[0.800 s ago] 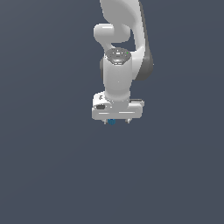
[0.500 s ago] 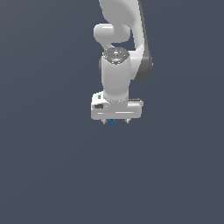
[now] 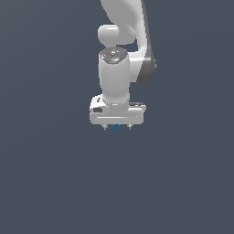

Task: Pick up the object and move it to a goal position.

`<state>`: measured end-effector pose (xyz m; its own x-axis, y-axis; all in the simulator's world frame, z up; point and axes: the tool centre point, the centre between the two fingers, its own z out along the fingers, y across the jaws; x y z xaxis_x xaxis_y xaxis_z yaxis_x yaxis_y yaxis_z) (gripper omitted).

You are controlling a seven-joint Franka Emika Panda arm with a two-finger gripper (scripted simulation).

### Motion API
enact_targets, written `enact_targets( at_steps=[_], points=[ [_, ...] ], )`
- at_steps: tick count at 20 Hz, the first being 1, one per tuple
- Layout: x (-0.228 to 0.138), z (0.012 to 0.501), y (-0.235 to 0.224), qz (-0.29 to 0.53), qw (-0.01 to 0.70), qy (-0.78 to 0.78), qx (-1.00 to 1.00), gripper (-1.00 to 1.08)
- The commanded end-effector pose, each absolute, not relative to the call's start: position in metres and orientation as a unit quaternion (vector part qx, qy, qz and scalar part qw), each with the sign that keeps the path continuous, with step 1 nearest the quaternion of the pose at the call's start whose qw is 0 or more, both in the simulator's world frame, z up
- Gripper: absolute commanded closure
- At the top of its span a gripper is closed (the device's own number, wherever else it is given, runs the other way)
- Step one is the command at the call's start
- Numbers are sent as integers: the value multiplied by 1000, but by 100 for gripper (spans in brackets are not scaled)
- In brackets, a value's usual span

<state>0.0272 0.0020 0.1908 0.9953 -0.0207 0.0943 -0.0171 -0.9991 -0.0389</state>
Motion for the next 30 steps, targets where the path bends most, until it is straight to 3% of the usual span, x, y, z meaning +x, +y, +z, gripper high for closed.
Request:
enact_targets(
  at_steps=[1, 12, 30],
  points=[
    [27, 190, 2, -47, 19, 8, -999, -92],
    [2, 166, 0, -37, 11, -53, -998, -92],
    [-86, 98, -2, -4, 0, -248, -969, -92]
  ],
)
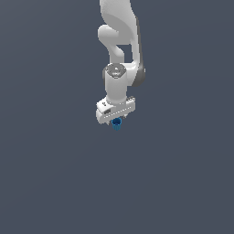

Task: Pick up the object and move it to a goal position.

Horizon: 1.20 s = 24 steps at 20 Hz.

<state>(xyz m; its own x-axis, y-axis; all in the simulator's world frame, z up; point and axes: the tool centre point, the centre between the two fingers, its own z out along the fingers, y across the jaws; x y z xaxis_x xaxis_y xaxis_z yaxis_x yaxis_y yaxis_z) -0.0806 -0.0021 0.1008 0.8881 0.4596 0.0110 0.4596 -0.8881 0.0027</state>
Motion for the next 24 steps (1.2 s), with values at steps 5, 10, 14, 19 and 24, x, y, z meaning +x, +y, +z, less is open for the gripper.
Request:
enact_targets(
  at_steps=[5, 10, 14, 19, 24],
  points=[
    [-96, 91, -2, 1, 0, 269, 963, -92],
    [-97, 91, -2, 0, 0, 270, 963, -92],
    [-98, 83, -2, 0, 0, 270, 963, -92],
    [-99, 62, -2, 0, 0, 271, 962, -92],
    [-99, 44, -2, 0, 0, 272, 962, -92]
  ],
)
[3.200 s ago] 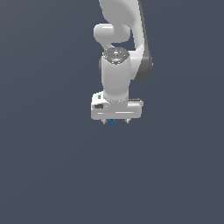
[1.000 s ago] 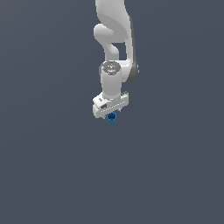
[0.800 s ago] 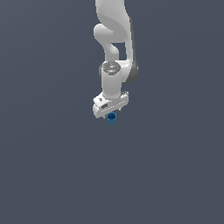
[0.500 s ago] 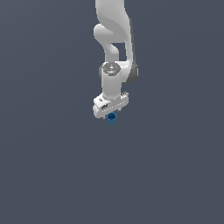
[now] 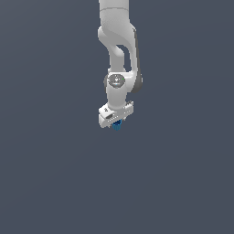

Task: Pick up the object and move it to a goal position.

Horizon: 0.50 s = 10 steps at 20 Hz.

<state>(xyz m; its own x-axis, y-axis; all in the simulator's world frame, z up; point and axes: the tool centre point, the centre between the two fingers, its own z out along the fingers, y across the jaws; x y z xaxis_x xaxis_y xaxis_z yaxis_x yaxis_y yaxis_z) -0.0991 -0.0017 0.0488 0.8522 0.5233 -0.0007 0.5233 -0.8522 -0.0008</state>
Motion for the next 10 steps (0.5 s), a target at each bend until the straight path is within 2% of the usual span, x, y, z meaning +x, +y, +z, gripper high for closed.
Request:
enact_targets(
  at_steps=[1, 4, 5, 10],
  points=[
    [-99, 43, -2, 0, 0, -272, -962, -92],
    [-99, 40, -2, 0, 0, -272, -962, -92],
    [-99, 40, -2, 0, 0, -272, -962, 108],
    [-99, 40, -2, 0, 0, -272, -962, 108]
  ],
)
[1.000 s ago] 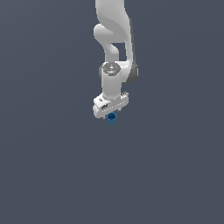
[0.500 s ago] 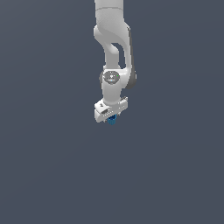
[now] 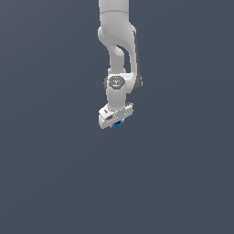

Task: Pick up the object and move it to a goal position.

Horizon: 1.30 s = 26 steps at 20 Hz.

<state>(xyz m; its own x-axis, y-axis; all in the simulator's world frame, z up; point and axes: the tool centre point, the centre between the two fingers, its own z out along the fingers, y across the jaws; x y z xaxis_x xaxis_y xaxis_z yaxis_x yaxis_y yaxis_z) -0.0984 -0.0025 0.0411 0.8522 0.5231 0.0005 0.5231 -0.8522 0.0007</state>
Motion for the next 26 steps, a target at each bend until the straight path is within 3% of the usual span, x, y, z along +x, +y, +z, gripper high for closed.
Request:
enact_targets(
  at_steps=[1, 14, 26],
  points=[
    [-99, 40, -2, 0, 0, 272, 962, 108],
    [-89, 60, -6, 0, 0, 272, 962, 108],
    [-49, 141, -22, 0, 0, 272, 962, 108]
  ],
)
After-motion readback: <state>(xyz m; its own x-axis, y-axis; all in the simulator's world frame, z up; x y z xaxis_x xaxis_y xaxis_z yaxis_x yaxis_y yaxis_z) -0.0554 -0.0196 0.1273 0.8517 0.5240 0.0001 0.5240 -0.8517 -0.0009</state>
